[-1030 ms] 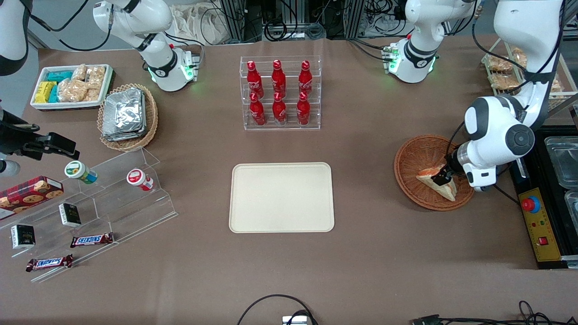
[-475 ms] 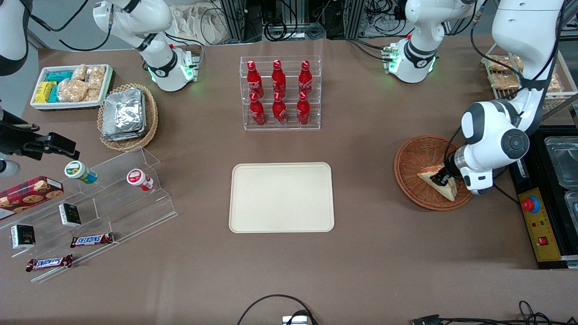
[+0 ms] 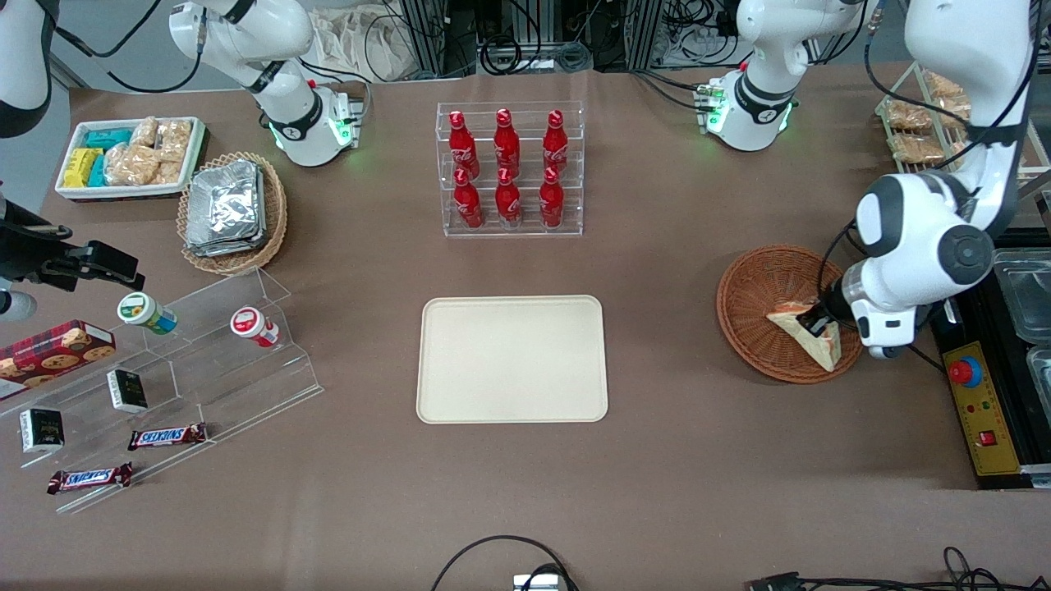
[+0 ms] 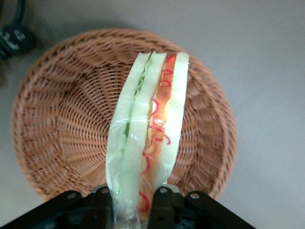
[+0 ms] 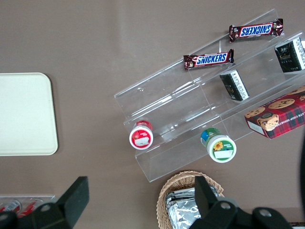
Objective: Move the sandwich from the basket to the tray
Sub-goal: 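Lift the sandwich out of the basket and carry it toward the tray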
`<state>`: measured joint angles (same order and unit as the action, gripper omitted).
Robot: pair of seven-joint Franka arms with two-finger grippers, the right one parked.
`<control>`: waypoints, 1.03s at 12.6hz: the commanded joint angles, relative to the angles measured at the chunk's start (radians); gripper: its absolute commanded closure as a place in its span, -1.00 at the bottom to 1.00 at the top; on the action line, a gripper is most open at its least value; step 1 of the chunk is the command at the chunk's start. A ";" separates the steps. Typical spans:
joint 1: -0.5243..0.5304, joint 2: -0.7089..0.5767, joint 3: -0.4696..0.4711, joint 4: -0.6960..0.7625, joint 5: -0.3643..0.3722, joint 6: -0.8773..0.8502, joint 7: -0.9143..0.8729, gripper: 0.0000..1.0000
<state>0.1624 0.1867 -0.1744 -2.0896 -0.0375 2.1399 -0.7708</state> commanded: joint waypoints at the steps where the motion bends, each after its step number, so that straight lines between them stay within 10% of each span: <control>1: -0.007 -0.021 -0.010 0.200 0.010 -0.226 0.079 1.00; 7: -0.046 0.025 -0.219 0.446 0.054 -0.362 0.185 1.00; 13: -0.308 0.221 -0.226 0.499 0.132 -0.319 0.073 1.00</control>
<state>-0.0812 0.3125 -0.4068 -1.6422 0.0597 1.8128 -0.6493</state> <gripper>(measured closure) 0.806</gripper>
